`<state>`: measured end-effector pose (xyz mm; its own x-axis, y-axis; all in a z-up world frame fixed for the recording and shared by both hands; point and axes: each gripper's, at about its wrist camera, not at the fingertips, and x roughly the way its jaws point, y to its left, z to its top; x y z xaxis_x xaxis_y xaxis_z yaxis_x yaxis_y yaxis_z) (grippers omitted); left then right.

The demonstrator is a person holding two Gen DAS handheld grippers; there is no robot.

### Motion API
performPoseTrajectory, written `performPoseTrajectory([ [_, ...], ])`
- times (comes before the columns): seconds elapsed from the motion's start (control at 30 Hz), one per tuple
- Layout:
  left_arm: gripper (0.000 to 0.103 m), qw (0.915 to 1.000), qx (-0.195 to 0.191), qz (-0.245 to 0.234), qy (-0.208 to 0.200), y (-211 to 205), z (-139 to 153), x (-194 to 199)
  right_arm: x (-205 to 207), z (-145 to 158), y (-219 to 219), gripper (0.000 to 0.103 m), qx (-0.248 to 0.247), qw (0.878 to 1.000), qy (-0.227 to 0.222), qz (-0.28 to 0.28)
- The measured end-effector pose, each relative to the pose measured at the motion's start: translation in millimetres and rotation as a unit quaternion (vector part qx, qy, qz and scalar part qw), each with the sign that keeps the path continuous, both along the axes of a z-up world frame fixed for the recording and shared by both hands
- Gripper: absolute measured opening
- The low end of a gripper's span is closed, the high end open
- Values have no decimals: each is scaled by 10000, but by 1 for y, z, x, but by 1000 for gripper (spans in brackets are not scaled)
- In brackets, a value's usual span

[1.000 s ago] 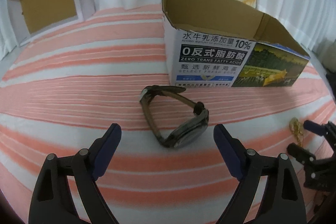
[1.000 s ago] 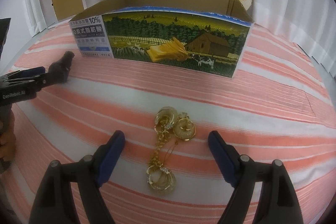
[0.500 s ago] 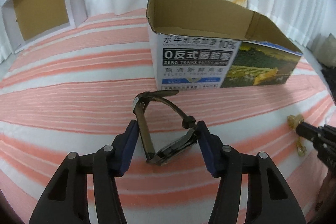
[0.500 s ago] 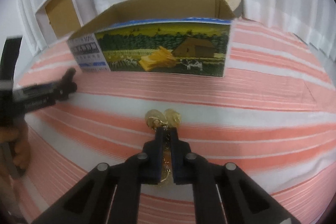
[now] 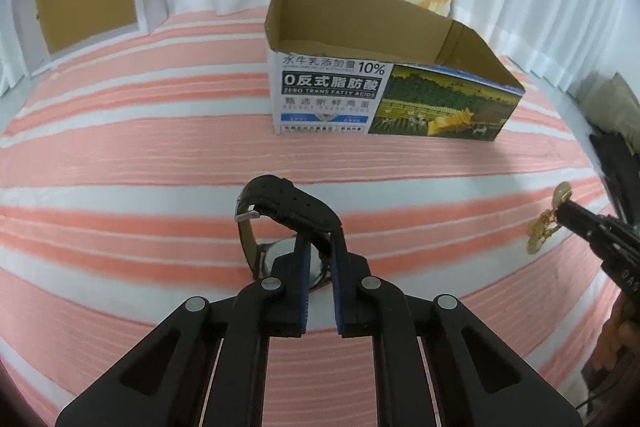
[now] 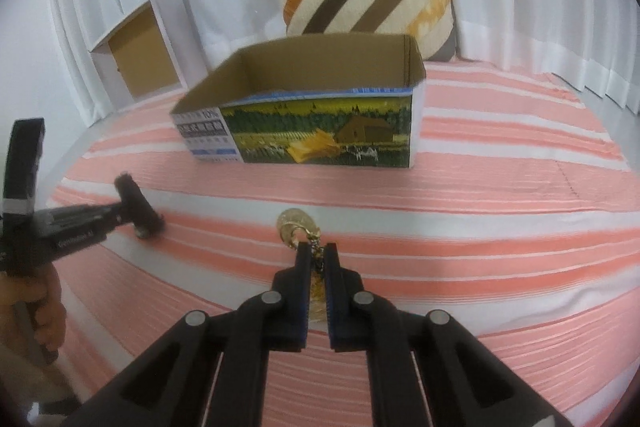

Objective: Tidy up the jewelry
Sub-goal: 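Carry the watch and earrings into the box and open both tools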

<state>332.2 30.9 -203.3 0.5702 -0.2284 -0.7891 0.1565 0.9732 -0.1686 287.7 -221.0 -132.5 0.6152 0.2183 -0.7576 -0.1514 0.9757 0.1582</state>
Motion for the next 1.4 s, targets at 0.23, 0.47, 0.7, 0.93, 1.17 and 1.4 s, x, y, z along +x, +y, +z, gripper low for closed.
performPoseTrajectory([
  [0.23, 4, 9989, -431, -54, -168, 18, 15, -17, -13, 25, -12, 6, 118, 9997, -192, -81],
  [0.47, 4, 9969, -534, -195, -546, 15, 58, -23, -15, 49, -15, 6, 277, 9989, -373, -54],
  [0.7, 4, 9920, -815, -405, -874, 3, 115, 1, 6, 85, -13, 6, 388, 9967, -711, 82],
  [0.93, 4, 9901, -827, -575, -975, -19, 151, 70, 63, 127, -11, 6, 502, 9942, -931, 200],
  [1.17, 4, 9934, -619, -573, -773, -46, 138, 135, 141, 129, -1, 6, 563, 9958, -685, 236],
  [1.4, 81, 9976, -153, -242, -626, -60, 106, 151, 188, 91, 13, 45, 375, 9987, -170, 298],
])
